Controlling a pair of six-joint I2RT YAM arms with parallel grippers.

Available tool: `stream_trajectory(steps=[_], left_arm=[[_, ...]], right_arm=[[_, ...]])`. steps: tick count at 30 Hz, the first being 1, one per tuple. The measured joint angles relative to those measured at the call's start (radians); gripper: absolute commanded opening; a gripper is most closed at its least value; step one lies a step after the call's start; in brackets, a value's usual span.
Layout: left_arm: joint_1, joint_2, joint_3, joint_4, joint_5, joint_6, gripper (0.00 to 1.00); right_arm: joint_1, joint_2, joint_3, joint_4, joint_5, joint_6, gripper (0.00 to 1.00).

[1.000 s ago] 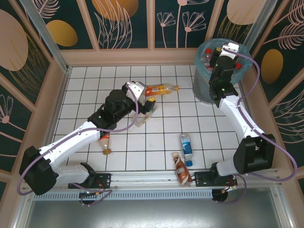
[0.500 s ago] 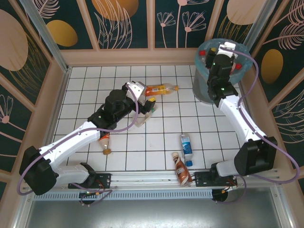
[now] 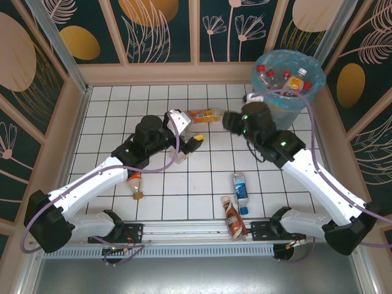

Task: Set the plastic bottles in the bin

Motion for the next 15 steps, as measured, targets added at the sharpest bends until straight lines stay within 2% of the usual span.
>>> stream_trajectory(steps=[5,7,15], left_arm=[[-0.021,-0.015,0.032,-0.088,0.115,0.08,0.95],[-0.032,-0.035,0.024,-0.132,0.158,0.137,0.98],[-0.046,-0.164,-0.106,-0.294,0.356,0.402,0.99]], right_arm=[[0.204,0.046,-0.159,-0.185,-0.122,0.18,0.59],[0.257,0.054,-0.217,-0.222,-0.163,0.232,0.58],[0.324,0.093,-0.328,-0.256,-0.254,0.344,0.58]])
